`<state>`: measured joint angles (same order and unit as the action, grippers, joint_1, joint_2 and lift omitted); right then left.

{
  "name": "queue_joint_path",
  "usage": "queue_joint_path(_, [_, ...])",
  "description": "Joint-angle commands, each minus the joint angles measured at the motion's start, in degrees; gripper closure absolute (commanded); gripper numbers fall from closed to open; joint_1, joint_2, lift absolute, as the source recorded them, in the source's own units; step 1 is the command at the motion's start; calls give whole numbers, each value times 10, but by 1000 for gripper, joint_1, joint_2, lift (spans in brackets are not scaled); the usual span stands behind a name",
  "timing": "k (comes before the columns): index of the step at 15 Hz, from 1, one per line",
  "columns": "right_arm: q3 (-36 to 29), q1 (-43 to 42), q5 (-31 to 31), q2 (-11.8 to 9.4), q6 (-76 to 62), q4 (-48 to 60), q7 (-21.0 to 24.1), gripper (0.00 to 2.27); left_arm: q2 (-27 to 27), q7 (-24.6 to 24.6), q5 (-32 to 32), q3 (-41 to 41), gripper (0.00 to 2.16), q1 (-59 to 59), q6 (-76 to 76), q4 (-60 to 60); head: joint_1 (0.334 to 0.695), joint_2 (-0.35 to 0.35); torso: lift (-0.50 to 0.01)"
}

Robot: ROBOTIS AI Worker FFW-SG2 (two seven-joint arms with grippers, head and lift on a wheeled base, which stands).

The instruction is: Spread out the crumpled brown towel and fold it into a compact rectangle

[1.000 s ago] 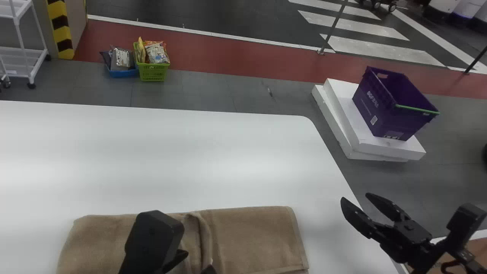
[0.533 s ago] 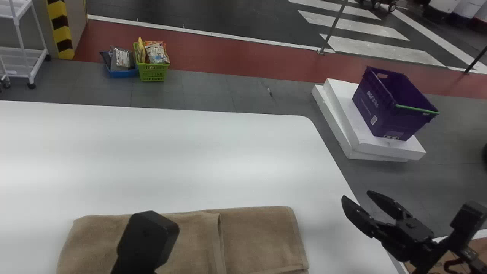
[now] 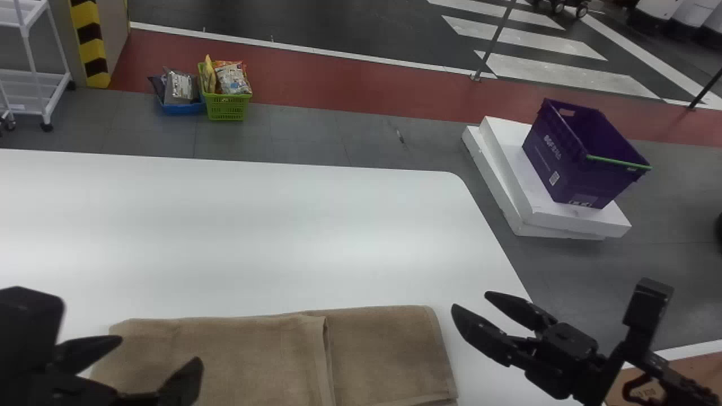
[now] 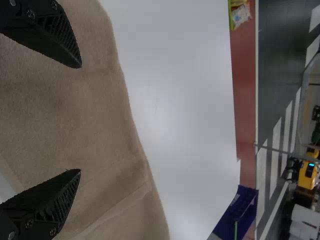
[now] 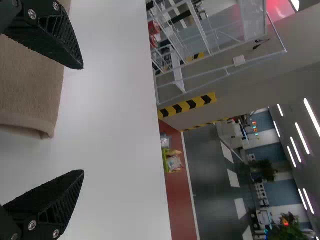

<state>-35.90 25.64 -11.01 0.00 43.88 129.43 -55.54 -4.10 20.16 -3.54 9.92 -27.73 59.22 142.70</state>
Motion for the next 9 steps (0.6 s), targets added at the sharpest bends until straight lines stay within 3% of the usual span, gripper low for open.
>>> queue_joint_path(1, [48, 12, 16, 1, 65, 39, 2, 87, 6, -3, 89, -103, 70, -10, -113, -34, 695, -350, -127])
queue_joint_path(2, [69, 15, 29, 1, 76, 46, 5, 90, 10, 0, 108, -134, 66, -10, -144, -50, 695, -350, -127])
queue_joint_path(3, [94, 19, 43, 1, 78, 50, 10, 100, 17, 5, 129, -172, 63, -10, -157, -66, 695, -251, -127])
queue_joint_path(7, [182, 20, 129, 1, 104, 53, 47, 198, 43, 76, 177, -291, 63, -14, -167, -97, 695, -32, -127])
queue_joint_path(9, [221, 16, 165, 1, 157, 53, 61, 218, 43, 97, 191, -322, 66, -14, -167, -104, 695, 29, -127])
